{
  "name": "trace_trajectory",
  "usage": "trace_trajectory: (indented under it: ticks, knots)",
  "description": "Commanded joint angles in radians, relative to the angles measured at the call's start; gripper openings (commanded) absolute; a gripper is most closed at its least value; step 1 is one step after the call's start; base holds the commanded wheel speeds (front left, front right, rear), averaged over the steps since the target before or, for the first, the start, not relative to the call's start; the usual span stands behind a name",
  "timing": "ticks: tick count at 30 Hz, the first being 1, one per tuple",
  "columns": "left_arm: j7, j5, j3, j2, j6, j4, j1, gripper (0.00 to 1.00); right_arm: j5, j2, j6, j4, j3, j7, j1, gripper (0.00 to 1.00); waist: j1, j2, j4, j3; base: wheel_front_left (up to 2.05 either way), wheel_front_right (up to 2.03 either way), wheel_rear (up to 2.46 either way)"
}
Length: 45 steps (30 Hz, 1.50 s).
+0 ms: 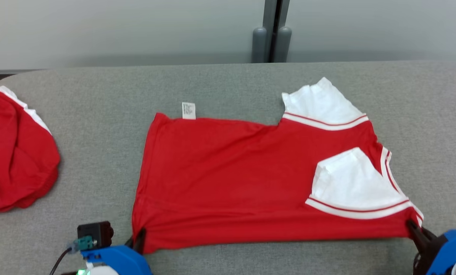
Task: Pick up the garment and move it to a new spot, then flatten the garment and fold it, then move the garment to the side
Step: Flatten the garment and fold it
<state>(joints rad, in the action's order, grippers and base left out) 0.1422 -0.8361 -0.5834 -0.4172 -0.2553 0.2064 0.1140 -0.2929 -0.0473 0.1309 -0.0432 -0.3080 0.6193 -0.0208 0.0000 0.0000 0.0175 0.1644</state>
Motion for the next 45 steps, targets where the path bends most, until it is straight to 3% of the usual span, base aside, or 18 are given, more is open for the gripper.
trace_trajectory:
  ticks: [1, 2, 3, 4, 5, 6, 12, 17, 23, 28, 30, 37, 45]
  knots:
    - [0.017, -0.009, 0.012, -0.026, -0.032, -0.046, -0.046, 0.00, -0.025, -0.006, 0.000, -0.033, -0.012, 0.014, -0.051, 0.00, 0.0000, 0.0000, -0.012, -0.012, 0.00, 0.00, 0.00]
    - [0.024, -0.015, 0.013, -0.032, -0.043, -0.069, -0.067, 0.02, -0.032, -0.006, 0.000, -0.045, -0.012, 0.018, -0.068, 0.00, 0.0000, 0.0000, -0.015, -0.014, 0.00, 0.00, 0.00]
    - [0.032, -0.020, 0.014, -0.038, -0.052, -0.090, -0.084, 0.28, -0.039, -0.006, 0.000, -0.051, -0.016, 0.019, -0.081, 0.45, 0.0000, 0.0000, -0.017, -0.015, 0.00, 0.00, 0.00]
    - [0.032, -0.020, 0.014, -0.038, -0.052, -0.090, -0.084, 0.28, -0.039, -0.006, 0.000, -0.051, -0.016, 0.019, -0.081, 0.45, 0.0000, 0.0000, -0.017, -0.015, 0.00, 0.00, 0.00]
    - [0.037, -0.026, 0.016, -0.044, -0.061, -0.110, -0.099, 0.93, -0.044, -0.006, 0.000, -0.055, -0.015, 0.023, -0.093, 1.00, 0.0000, 0.0000, -0.018, -0.016, 0.00, 0.00, 0.00]
    - [0.040, -0.027, 0.018, -0.049, -0.068, -0.124, -0.111, 1.00, -0.048, -0.005, 0.000, -0.057, -0.013, 0.020, -0.096, 1.00, 0.0000, 0.0000, -0.020, -0.016, 0.00, 0.00, 0.00]
    - [0.076, -0.043, 0.027, -0.076, -0.095, -0.199, -0.138, 1.00, -0.029, -0.005, 0.000, -0.081, 0.010, 0.002, -0.040, 1.00, 0.0000, 0.0000, -0.030, -0.012, 0.00, 0.00, 0.00]
    - [0.139, -0.037, 0.047, -0.128, -0.070, -0.244, -0.032, 1.00, 0.045, -0.005, 0.000, -0.126, 0.063, 0.053, 0.106, 1.00, 0.0000, 0.0000, -0.035, 0.013, 0.00, 0.00, 0.00]
    - [0.287, -0.065, 0.072, -0.204, 0.044, -0.195, 0.223, 1.00, 0.054, -0.039, 0.000, -0.024, 0.172, 0.156, 0.403, 1.00, 0.0000, 0.0000, -0.060, 0.083, 0.00, 0.00, 0.00]
    - [0.427, -0.102, 0.063, -0.234, 0.184, -0.084, 0.449, 1.00, 0.020, -0.047, 0.000, 0.144, 0.254, 0.153, 0.641, 1.00, 0.0000, 0.0000, -0.095, 0.147, 0.00, 0.00, 0.00]
    - [0.485, -0.108, 0.057, -0.242, 0.208, -0.032, 0.526, 1.00, 0.012, -0.044, 0.000, 0.216, 0.280, 0.133, 0.725, 1.00, 0.0000, 0.0000, -0.112, 0.177, 0.00, 0.00, 0.00]
    - [0.632, -0.089, 0.010, -0.238, 0.235, 0.093, 0.695, 1.00, -0.010, -0.028, 0.000, 0.410, 0.366, 0.034, 0.921, 1.00, 0.0000, 0.0000, -0.158, 0.267, 0.00, 0.00, 0.00]
    - [0.725, -0.065, -0.026, -0.258, 0.200, 0.141, 0.733, 1.00, -0.035, -0.032, 0.000, 0.527, 0.437, -0.044, 1.021, 1.00, 0.0000, 0.0000, -0.183, 0.333, 0.00, 0.00, 0.00]
